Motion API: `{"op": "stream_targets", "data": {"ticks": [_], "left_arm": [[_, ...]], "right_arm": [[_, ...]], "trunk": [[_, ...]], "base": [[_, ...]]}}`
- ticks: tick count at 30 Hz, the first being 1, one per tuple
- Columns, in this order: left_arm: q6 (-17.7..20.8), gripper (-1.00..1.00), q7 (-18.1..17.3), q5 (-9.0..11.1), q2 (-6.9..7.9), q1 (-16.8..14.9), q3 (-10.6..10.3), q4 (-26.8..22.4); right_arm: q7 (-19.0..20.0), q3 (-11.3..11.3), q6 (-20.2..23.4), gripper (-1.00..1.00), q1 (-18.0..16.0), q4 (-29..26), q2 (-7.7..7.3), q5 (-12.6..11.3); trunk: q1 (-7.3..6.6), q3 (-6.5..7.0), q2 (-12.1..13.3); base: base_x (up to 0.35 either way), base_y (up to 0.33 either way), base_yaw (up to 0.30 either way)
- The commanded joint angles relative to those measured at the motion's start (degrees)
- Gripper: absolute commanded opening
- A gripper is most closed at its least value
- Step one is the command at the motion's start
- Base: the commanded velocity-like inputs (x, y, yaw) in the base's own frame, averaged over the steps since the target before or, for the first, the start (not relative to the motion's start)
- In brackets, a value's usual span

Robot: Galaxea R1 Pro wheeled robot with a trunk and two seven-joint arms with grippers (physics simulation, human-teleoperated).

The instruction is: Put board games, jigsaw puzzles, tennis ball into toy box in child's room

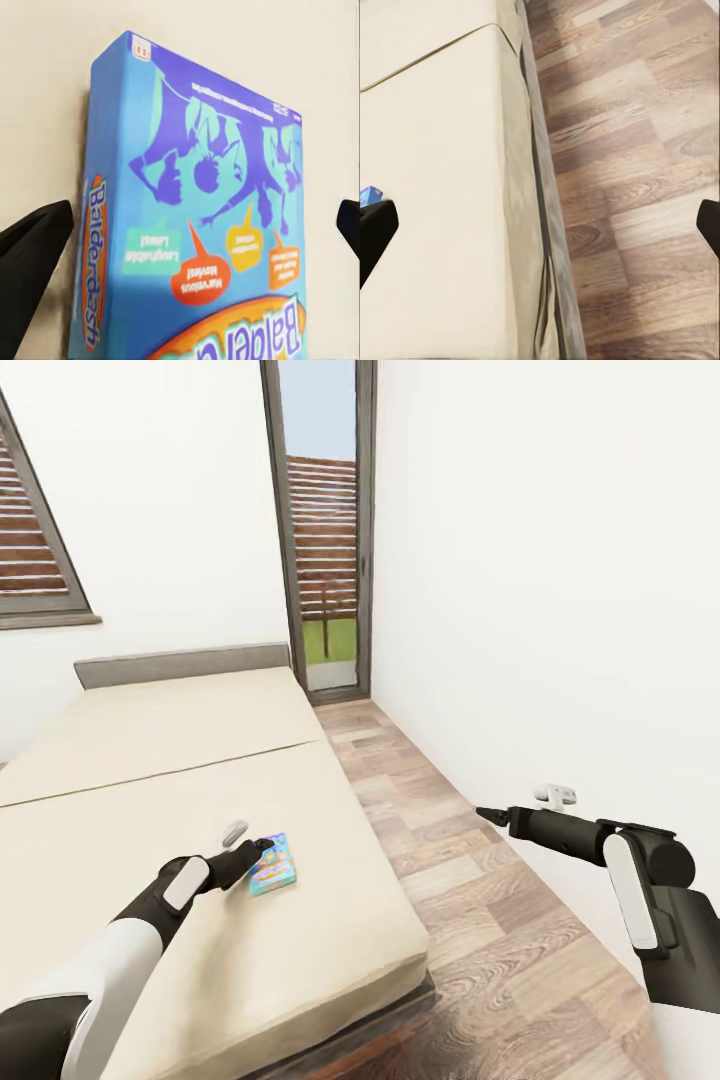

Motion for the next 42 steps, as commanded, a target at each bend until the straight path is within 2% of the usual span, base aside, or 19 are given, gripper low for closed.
{"op": "stream_targets", "data": {"ticks": [1,9,26,42], "left_arm": [[0.6,1.00,0.0,0.4,-0.03,0.0,0.2,0.5],[0.5,1.00,0.0,0.3,-0.03,0.0,0.2,0.5],[0.5,1.00,0.0,0.3,-0.03,0.0,0.2,0.5],[0.5,1.00,0.0,0.3,0.03,0.1,0.2,0.5]], "right_arm": [[0.5,-0.1,0.2,1.00,-0.1,0.0,0.00,0.4],[0.5,-0.2,0.2,1.00,-0.1,0.0,-0.04,0.4],[0.5,-0.2,0.2,1.00,-0.1,0.0,-0.04,0.5],[0.5,-0.2,0.2,1.00,-0.1,0.0,-0.04,0.5]], "trunk": [[0.00,-0.06,0.0],[0.00,-0.06,0.0],[0.00,-0.06,0.0],[0.00,-0.06,0.0]], "base": [[-0.001,0.000,-0.278],[0.000,0.000,-0.237],[0.000,0.000,-0.057],[0.000,0.000,-0.233]]}}
